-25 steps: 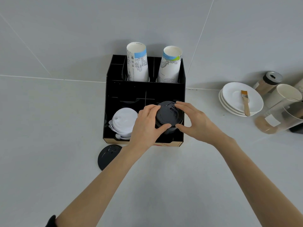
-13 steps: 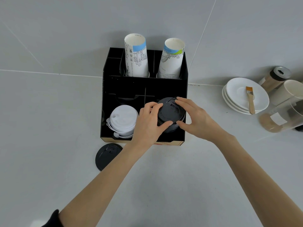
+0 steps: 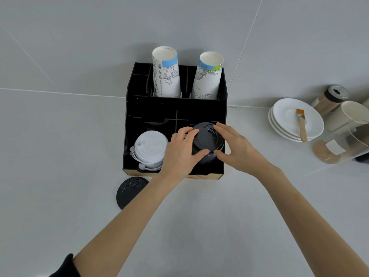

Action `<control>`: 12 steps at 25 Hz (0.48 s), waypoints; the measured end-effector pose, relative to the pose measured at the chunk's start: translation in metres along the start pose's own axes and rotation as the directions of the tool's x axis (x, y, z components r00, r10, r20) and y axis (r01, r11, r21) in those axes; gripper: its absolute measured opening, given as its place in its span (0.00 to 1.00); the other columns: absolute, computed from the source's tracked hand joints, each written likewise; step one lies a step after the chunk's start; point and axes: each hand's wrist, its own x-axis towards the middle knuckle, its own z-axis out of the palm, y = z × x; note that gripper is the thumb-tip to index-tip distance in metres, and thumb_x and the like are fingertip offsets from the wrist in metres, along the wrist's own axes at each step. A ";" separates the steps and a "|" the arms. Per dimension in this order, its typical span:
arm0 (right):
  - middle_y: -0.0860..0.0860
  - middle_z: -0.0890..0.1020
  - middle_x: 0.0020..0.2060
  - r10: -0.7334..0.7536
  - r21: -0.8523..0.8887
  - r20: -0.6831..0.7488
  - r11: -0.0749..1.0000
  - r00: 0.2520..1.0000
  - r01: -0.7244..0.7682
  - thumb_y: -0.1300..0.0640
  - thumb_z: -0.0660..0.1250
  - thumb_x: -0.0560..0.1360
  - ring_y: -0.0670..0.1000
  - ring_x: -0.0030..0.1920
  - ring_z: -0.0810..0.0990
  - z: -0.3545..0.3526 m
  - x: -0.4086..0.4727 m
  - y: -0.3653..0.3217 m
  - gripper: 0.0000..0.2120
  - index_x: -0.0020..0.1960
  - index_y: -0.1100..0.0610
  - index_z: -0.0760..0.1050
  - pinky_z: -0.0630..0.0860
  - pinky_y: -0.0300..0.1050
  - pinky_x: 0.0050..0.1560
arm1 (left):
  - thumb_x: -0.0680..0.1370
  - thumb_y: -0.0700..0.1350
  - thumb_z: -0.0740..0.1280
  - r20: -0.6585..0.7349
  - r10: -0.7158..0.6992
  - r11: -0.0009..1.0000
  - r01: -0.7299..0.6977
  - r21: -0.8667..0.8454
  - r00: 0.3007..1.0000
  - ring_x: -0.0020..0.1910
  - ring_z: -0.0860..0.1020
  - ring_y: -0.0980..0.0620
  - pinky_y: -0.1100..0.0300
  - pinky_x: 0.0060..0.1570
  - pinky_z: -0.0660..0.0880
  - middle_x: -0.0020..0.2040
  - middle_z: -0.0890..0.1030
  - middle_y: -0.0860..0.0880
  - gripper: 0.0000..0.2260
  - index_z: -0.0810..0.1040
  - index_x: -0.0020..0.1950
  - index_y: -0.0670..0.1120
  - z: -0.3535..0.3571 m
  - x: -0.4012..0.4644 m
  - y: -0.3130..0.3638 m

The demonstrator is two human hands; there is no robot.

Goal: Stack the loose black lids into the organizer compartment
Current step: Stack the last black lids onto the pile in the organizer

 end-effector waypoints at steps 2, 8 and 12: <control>0.53 0.58 0.73 0.001 -0.027 -0.001 1.000 1.000 -0.001 0.57 0.65 0.73 0.54 0.72 0.59 0.000 -0.003 -0.004 0.30 0.71 0.56 0.55 0.59 0.45 0.70 | 0.73 0.49 0.67 0.019 0.013 1.000 -0.013 0.000 1.000 0.67 0.64 0.45 0.52 0.65 0.66 0.69 0.66 0.45 0.27 0.63 0.68 0.44 -0.002 -0.003 -0.002; 0.53 0.62 0.72 -0.071 0.012 -0.090 0.997 0.993 0.073 0.58 0.65 0.73 0.52 0.70 0.62 0.002 -0.014 -0.032 0.28 0.69 0.55 0.58 0.60 0.41 0.68 | 0.73 0.48 0.67 -0.021 0.024 0.999 -0.024 -0.041 1.000 0.67 0.65 0.46 0.51 0.66 0.65 0.69 0.67 0.45 0.25 0.64 0.67 0.44 -0.026 -0.024 -0.015; 0.52 0.68 0.68 -0.092 0.080 -0.153 0.991 0.984 0.105 0.58 0.65 0.73 0.50 0.68 0.67 0.021 -0.028 -0.058 0.25 0.68 0.56 0.62 0.60 0.34 0.63 | 0.73 0.47 0.67 -0.043 -0.028 0.997 0.025 -0.073 0.999 0.66 0.66 0.47 0.55 0.62 0.66 0.67 0.69 0.46 0.23 0.65 0.66 0.46 -0.048 -0.053 -0.034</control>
